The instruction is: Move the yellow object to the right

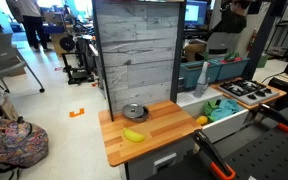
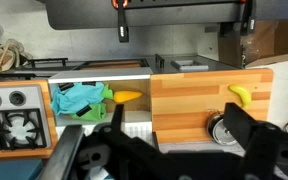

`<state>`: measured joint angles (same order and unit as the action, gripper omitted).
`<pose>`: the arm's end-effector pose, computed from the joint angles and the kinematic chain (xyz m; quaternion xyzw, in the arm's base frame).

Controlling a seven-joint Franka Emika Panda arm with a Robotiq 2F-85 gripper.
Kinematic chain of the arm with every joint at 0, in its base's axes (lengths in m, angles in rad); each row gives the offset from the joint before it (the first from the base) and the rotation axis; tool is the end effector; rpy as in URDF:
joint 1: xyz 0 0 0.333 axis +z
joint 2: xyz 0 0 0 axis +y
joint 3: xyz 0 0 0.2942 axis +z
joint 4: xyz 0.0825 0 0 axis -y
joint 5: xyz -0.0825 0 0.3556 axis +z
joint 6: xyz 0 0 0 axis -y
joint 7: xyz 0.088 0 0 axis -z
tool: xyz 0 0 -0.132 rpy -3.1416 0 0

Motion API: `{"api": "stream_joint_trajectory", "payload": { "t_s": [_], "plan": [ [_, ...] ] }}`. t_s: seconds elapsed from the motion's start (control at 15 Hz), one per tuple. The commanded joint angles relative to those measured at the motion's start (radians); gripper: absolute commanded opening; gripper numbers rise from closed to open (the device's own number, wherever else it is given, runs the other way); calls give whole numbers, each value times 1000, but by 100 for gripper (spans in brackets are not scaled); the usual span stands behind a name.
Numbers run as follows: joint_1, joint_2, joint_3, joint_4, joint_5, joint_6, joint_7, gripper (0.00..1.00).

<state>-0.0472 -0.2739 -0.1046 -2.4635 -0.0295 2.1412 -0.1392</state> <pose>0.4140 -0.0644 0.3627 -0.9997 -0.0043 0.0243 0.0054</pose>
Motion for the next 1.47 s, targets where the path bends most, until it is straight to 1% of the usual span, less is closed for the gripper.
{"api": "stream_joint_trajectory", "payload": {
  "t_s": [0.0,0.2,0.53,0.73,0.93,1.2,1.4],
  "plan": [
    [-6,0,6,2,2,-2,-1,100],
    [-6,0,6,3,2,-2,-1,100],
    [28,128,53,9,15,130,50,100],
    [61,249,91,26,41,233,47,100],
    [88,399,129,53,70,342,41,100],
    [108,617,185,134,109,458,36,100],
    [124,769,223,218,110,501,49,100]
  ]
}}
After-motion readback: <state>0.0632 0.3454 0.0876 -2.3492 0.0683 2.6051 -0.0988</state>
